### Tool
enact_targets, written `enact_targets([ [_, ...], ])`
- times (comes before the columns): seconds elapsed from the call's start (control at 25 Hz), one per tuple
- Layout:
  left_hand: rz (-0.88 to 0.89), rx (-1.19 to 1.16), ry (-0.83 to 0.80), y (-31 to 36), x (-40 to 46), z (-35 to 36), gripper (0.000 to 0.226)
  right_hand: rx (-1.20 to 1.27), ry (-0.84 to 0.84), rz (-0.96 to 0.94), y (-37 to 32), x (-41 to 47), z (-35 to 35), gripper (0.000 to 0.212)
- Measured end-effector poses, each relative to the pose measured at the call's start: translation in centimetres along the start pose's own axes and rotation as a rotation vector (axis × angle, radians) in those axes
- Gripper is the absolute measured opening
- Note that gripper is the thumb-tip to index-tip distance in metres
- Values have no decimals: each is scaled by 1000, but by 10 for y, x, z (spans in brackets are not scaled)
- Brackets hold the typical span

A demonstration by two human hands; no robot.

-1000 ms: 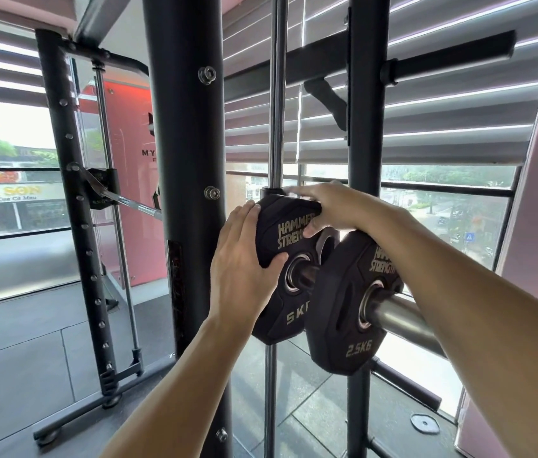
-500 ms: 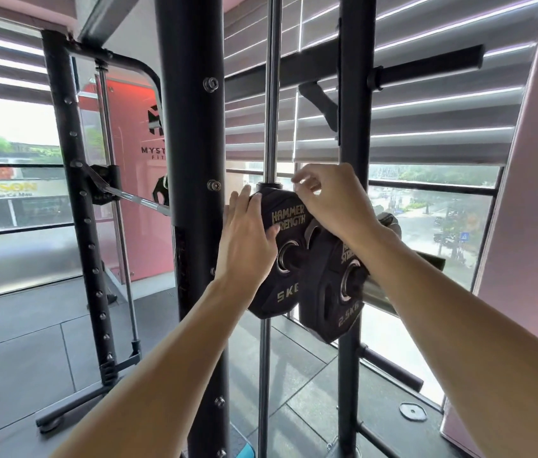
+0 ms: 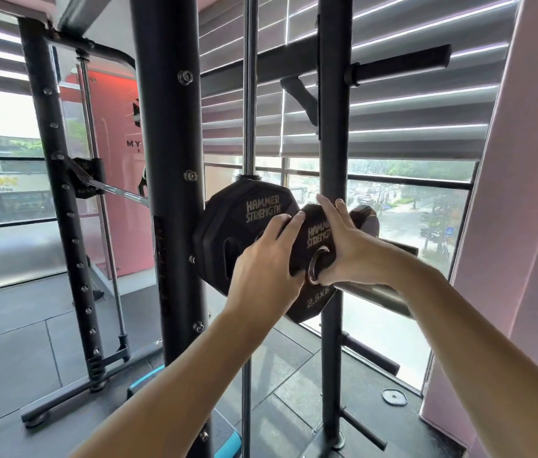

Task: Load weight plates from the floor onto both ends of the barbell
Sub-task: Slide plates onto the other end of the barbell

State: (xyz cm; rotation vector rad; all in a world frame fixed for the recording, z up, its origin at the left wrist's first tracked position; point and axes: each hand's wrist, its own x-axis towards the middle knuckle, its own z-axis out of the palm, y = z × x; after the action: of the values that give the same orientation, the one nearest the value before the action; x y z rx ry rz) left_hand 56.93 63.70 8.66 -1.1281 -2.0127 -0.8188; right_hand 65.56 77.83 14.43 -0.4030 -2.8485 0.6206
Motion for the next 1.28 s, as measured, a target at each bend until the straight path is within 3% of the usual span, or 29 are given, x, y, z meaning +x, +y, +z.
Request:
enact_targets([
  [0.08,30,57,28,-4,2,-4,78,-26,54,15,0,10,14,155],
  [0.16,53,81,62,-7,4,-6,75,-71,154,15,-4,21,25,162],
  [0.64,-37,119,113,-55,35,4,65,-168,311,22,-33,81,54,152],
  [0.84,-154,-13,7,-91,58,-7,94,-160,295,37,-45,103,59,157],
  [1.0,-201,-367,-32,-108,81,-7,63,-169,344,9,-41,99,60,153],
  [1.12,-190,-281,47,-109,88,1,41,-177,366,2,-41,100,61,149],
  [1.28,-125,-242,132,-110,85,7,37,-175,394,-8,-41,98,61,146],
])
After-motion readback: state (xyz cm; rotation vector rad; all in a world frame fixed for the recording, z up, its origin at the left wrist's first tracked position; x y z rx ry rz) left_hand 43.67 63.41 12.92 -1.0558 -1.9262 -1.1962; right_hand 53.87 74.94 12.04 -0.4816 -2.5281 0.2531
